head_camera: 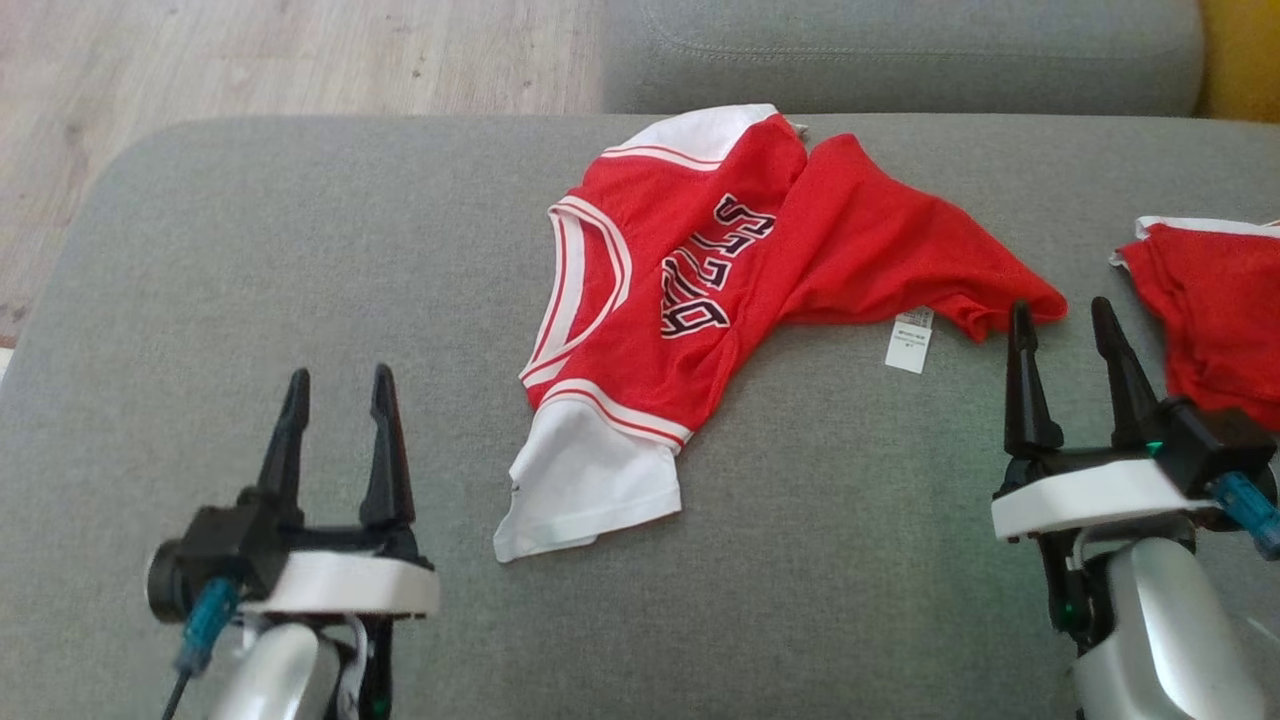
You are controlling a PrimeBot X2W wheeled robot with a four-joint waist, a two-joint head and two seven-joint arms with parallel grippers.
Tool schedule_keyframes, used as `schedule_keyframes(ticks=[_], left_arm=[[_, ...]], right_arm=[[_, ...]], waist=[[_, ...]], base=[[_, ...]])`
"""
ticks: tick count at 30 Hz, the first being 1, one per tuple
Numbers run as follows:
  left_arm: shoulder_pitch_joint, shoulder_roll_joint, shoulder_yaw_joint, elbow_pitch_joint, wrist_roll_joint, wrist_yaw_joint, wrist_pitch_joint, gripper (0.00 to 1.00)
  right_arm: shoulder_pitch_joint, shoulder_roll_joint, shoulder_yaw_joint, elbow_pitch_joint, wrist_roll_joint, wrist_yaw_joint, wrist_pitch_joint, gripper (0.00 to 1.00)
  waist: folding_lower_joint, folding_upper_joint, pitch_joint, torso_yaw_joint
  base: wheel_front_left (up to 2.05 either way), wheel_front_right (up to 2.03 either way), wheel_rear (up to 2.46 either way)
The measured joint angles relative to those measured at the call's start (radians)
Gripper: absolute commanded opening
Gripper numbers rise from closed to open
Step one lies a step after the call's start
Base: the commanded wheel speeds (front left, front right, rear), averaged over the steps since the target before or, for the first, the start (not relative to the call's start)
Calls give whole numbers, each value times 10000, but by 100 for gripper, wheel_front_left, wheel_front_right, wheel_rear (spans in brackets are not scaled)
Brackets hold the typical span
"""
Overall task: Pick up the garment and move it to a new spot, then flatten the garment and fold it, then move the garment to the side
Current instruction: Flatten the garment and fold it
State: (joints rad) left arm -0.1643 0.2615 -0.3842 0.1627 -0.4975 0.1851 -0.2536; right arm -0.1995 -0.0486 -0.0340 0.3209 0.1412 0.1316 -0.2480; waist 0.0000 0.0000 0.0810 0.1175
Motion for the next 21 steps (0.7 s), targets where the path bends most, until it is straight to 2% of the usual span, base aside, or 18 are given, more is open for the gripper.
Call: schedule_keyframes(ticks=[2, 3, 8, 9, 15, 18, 21], left_arm=[[251, -372, 370, 2, 297, -274, 0, 100], [263, -683, 669, 2, 600, -596, 0, 100], [147, -1241, 1016, 267, 1354, -1388, 0, 100], [147, -1241, 1016, 267, 1354, -1388, 0, 100], [-624, -1871, 1187, 583, 1894, -2142, -2, 100], [-987, -2079, 1177, 725, 2006, -2403, -2, 100], [-1166, -2136, 936, 905, 2034, -2656, -2, 100]], right_arm=[[5, 0, -21, -52, -10, 0, 4, 100], [-38, 0, -33, -125, -161, 0, 50, 100], [-976, -194, -8, -186, -454, 0, 773, 100], [-976, -194, -8, -186, -454, 0, 773, 100], [-3456, -1371, 163, 606, -12, 0, 2380, 100], [-4639, -2061, 397, 1450, 263, 0, 3156, 100], [-5610, -2420, 391, 2506, 1164, 0, 3990, 100]], waist=[[0, 0, 78, 39], [0, 0, 188, 106], [0, 0, 646, 383], [0, 0, 646, 383], [2, 0, 1506, 906], [3, 0, 1944, 1277], [3, 0, 2333, 1693]], base=[[0, 0, 0], [0, 0, 0], [0, 0, 0], [0, 0, 0], [0, 0, 0], [0, 0, 0], [0, 0, 0]])
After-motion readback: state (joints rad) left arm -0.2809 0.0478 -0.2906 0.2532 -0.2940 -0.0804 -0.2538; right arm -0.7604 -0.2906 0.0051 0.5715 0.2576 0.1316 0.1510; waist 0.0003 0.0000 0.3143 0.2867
